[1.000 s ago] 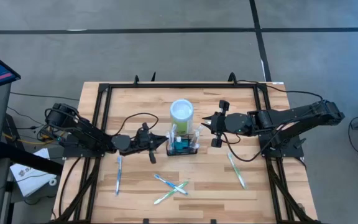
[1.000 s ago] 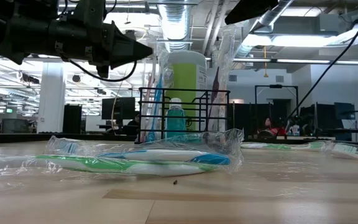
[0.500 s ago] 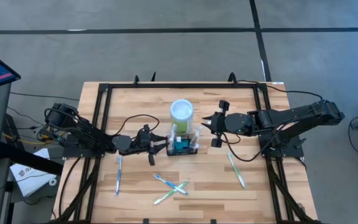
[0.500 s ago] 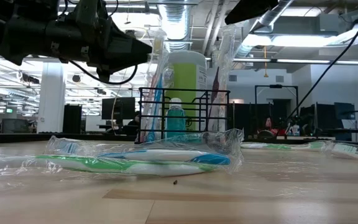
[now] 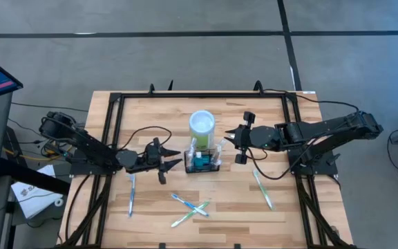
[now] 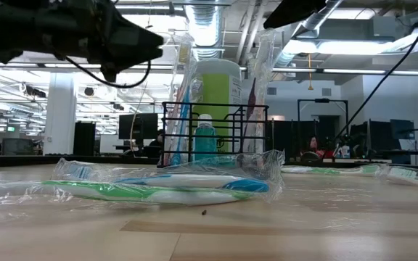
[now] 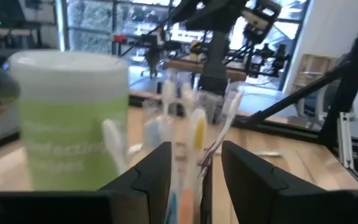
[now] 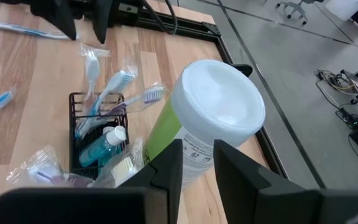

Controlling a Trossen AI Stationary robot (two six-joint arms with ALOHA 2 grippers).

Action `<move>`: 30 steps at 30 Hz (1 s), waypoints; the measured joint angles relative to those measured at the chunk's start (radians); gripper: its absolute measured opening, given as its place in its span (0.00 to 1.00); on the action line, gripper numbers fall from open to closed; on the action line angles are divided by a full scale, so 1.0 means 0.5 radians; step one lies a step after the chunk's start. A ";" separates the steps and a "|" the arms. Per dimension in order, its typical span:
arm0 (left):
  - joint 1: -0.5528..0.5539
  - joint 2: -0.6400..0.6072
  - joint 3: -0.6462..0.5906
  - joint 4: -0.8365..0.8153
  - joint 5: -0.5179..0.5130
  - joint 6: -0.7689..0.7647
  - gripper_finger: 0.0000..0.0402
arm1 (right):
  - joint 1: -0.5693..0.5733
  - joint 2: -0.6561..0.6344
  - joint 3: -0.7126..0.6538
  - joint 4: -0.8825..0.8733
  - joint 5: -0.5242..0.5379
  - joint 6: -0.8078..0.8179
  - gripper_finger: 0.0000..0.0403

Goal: Pick & Place toothbrushing station
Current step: Put the left blue toothbrush into the wire organizer

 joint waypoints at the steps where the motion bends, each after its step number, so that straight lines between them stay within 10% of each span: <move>1: -0.015 -0.045 -0.003 -0.085 -0.029 -0.033 0.33 | 0.000 0.000 0.000 0.000 0.000 -0.004 0.20; 15: -0.243 -0.615 -0.001 -1.375 -0.097 -0.919 0.26 | 0.000 0.000 0.000 -0.002 -0.001 -0.007 0.20; 30: -0.282 -0.728 -0.001 -2.027 0.717 -1.915 0.22 | 0.000 0.000 0.000 -0.002 -0.002 -0.006 0.20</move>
